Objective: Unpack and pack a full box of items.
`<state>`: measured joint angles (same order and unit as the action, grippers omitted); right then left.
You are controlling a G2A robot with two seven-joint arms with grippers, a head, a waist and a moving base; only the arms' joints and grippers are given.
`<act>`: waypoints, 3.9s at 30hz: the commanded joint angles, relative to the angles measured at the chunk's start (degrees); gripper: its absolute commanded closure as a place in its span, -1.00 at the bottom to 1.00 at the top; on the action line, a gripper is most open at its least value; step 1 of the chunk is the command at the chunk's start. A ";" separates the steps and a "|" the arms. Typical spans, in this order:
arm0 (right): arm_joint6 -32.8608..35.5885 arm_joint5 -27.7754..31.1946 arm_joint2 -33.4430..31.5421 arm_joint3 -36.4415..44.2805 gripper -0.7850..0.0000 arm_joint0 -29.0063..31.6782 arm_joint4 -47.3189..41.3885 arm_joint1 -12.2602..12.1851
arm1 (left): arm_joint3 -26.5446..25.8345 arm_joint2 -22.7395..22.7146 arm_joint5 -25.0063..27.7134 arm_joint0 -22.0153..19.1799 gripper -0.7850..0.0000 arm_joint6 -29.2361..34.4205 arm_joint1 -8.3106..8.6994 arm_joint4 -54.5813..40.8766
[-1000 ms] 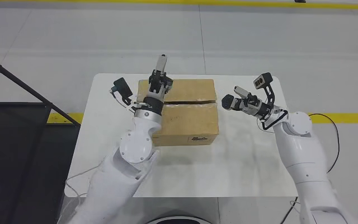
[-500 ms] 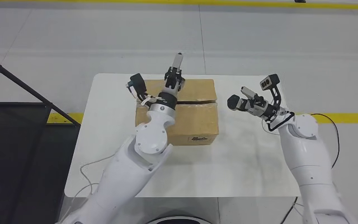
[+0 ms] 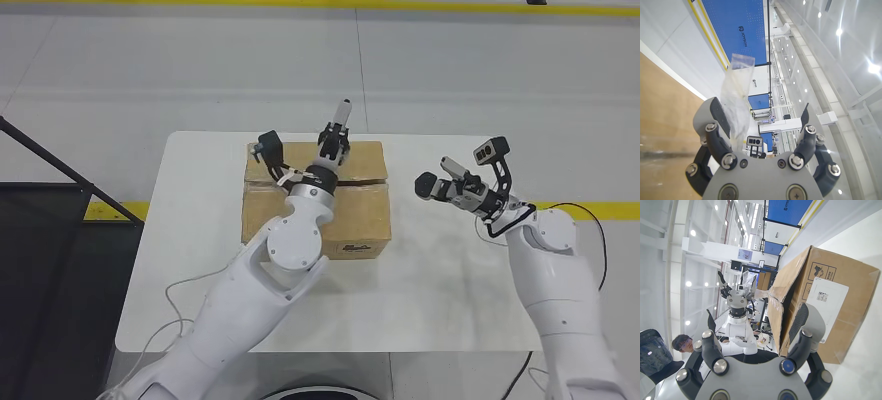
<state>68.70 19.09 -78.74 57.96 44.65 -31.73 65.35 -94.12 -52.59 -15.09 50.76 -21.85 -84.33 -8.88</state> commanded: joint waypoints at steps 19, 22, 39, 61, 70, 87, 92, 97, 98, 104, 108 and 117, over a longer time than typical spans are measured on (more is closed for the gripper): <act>2.41 1.50 -0.98 -3.23 -1.00 -0.30 -1.97 -0.80 | 5.59 2.47 0.35 -1.76 -1.00 -0.26 -3.48 1.30; 2.71 1.66 -1.11 -3.44 -1.00 -0.22 -2.18 -0.92 | 6.42 2.80 0.50 -1.87 -1.00 -0.25 -3.99 1.52; 3.76 2.86 -0.90 -2.61 -1.00 -0.52 -3.38 -1.28 | 2.84 0.03 1.07 0.16 -1.00 0.41 -5.56 3.48; 0.97 2.46 17.26 2.33 -1.00 -11.26 4.55 3.00 | -23.22 -41.84 2.12 27.66 -1.00 33.57 1.06 3.22; -3.74 -0.95 20.96 -2.17 -1.00 -14.36 7.38 4.43 | -19.61 -42.67 3.14 28.99 -1.00 37.87 1.79 2.61; -5.23 -6.39 23.58 -2.21 -1.00 -15.69 9.03 5.55 | -17.31 -40.46 1.58 28.35 -1.00 40.29 2.85 4.73; -5.74 -7.24 25.78 -2.89 -1.00 -17.03 8.33 6.72 | -17.24 -41.85 2.00 29.08 -1.00 37.66 2.92 2.27; -6.21 -7.31 28.39 -4.55 -1.00 -18.80 7.62 8.23 | -16.30 -42.52 2.06 29.73 -1.00 36.14 3.14 2.53; -6.30 -7.28 28.91 -4.95 -1.00 -19.16 7.42 8.56 | -15.93 -42.54 2.06 29.87 -1.00 35.94 3.18 2.61; -7.84 -7.08 32.30 -7.41 -1.00 -21.29 6.88 10.80 | -14.34 -41.45 2.24 30.33 -1.00 36.42 3.40 3.06; -9.33 -7.31 34.49 -9.22 -1.00 -22.56 6.45 12.46 | -13.82 -40.25 2.47 30.51 -1.00 36.99 3.53 3.43; -11.47 -7.76 39.34 -13.84 -1.00 -25.15 4.03 16.98 | -13.03 -37.93 3.07 30.58 -1.00 37.72 3.75 3.58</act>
<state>57.38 11.26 -39.84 44.74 19.81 -27.33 81.79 -107.25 -90.72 -12.08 81.31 15.75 -80.61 -5.35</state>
